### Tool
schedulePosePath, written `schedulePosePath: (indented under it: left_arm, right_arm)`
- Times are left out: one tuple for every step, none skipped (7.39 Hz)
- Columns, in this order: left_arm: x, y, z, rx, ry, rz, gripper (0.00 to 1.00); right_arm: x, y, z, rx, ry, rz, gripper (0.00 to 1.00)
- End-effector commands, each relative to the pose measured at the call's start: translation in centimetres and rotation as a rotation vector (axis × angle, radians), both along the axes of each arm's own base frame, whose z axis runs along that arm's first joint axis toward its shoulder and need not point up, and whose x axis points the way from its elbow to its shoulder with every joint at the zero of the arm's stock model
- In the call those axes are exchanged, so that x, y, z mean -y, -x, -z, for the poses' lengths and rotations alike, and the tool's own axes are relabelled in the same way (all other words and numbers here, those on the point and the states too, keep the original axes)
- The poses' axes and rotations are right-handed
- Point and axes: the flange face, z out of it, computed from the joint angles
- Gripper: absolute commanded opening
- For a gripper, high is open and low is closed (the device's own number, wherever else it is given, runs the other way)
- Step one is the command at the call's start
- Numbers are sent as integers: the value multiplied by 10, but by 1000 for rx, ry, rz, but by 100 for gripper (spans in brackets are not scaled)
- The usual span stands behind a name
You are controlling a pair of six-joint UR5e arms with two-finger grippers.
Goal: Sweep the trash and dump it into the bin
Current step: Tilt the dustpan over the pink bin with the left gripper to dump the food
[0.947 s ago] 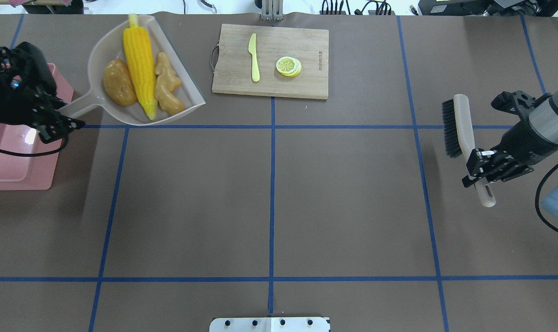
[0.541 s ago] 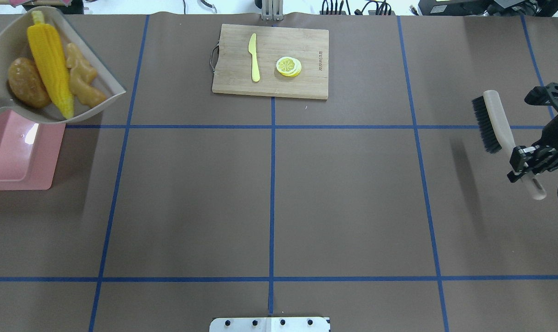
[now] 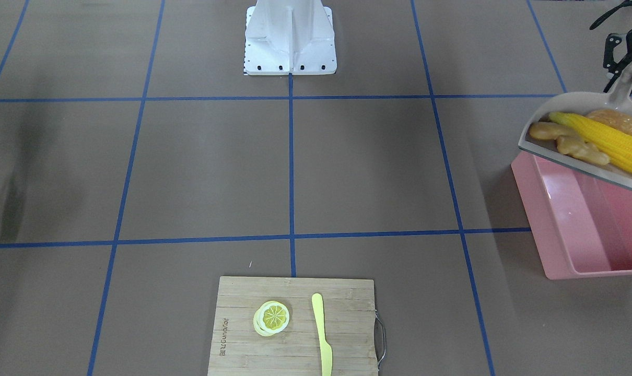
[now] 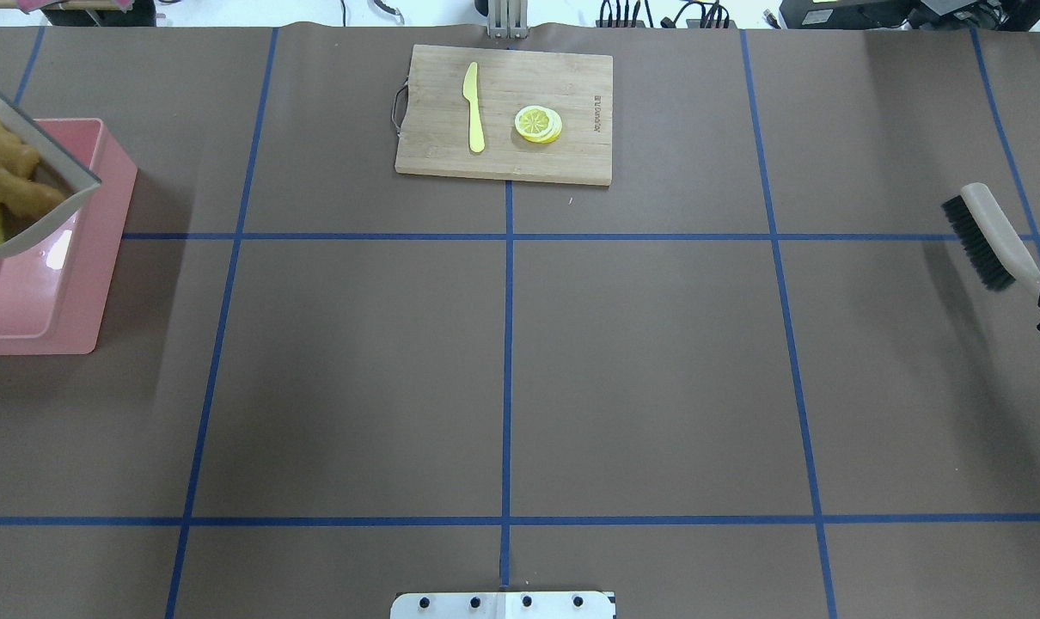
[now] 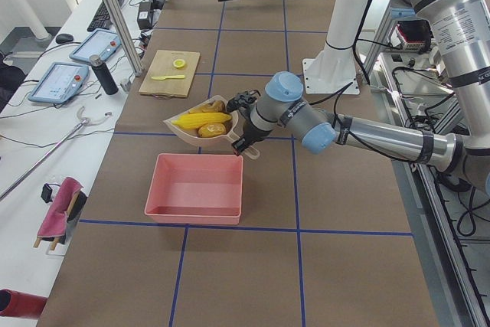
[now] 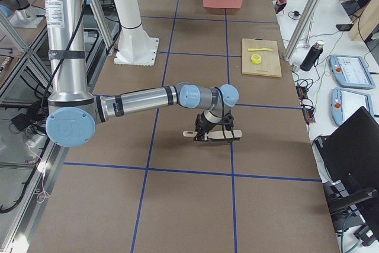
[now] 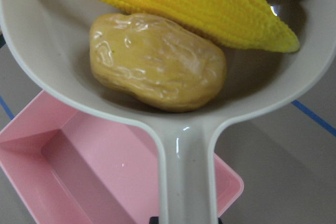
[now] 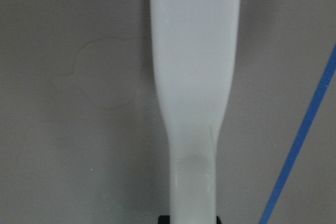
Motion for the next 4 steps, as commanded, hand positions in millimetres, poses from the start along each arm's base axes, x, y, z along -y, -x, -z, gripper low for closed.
schedulePosePath:
  left_arm:
    - [-23, 34, -48, -39, 77, -11, 0]
    - [-28, 47, -66, -20, 61, -27, 0]
    - [-41, 57, -82, -42, 76, -43, 0]
    - [-54, 64, -106, -22, 65, -87, 0]
  right_arm:
    - [3, -15, -21, -5, 69, -58, 0]
    - [9, -11, -14, 8, 84, -116, 0]
    - [6, -11, -15, 13, 93, -154, 0]
    - [-2, -12, -18, 24, 134, -181, 0]
